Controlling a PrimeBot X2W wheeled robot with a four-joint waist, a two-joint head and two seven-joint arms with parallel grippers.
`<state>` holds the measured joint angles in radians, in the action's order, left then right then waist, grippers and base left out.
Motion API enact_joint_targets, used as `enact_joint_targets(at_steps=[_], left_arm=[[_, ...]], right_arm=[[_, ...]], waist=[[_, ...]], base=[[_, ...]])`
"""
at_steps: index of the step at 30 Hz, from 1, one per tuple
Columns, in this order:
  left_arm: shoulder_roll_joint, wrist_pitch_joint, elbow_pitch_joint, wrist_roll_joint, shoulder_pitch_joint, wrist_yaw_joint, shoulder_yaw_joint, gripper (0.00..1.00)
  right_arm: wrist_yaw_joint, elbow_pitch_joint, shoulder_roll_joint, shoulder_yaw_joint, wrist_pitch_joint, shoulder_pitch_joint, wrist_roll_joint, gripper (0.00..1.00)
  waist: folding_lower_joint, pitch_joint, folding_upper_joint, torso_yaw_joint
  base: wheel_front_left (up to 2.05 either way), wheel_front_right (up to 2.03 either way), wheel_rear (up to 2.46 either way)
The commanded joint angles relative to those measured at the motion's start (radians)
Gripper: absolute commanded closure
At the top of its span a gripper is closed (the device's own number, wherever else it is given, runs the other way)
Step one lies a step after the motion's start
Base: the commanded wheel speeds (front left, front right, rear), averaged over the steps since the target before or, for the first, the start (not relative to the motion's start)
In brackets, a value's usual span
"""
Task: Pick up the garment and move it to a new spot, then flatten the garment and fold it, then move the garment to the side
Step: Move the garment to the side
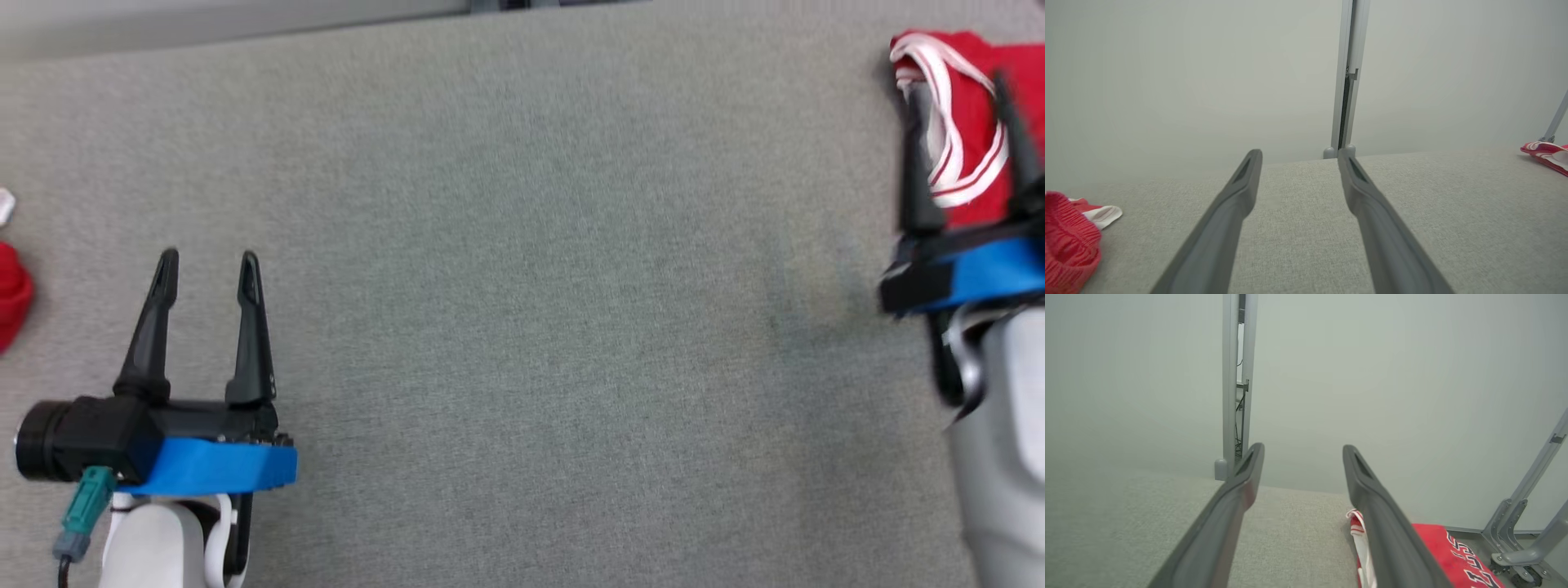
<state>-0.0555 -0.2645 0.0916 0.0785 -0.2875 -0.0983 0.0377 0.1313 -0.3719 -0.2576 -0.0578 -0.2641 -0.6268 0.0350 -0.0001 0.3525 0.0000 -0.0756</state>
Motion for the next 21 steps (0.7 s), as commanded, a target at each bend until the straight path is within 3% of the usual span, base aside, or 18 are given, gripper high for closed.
enact_joint_targets(at_steps=[1,10,21], left_arm=[[-0.001,0.000,0.010,0.008,0.026,0.007,0.006,0.00],[0.002,0.000,0.045,0.018,0.109,0.016,0.016,0.00],[0.003,0.000,0.061,0.026,0.204,0.021,0.017,0.00]], right_arm=[[-0.001,0.016,0.022,0.029,0.001,0.056,0.013,0.00],[-0.001,0.096,0.093,0.052,0.001,0.268,0.053,0.00],[-0.001,0.207,0.156,0.047,0.001,0.517,0.067,0.00]], waist=[[0.0001,-0.059,0.0000,0.021],[0.0001,-0.167,0.0000,0.053],[0.0001,-0.256,0.0000,0.045]], base=[[0.00,0.00,0.00],[0.00,0.00,0.00],[0.00,0.00,0.00]])
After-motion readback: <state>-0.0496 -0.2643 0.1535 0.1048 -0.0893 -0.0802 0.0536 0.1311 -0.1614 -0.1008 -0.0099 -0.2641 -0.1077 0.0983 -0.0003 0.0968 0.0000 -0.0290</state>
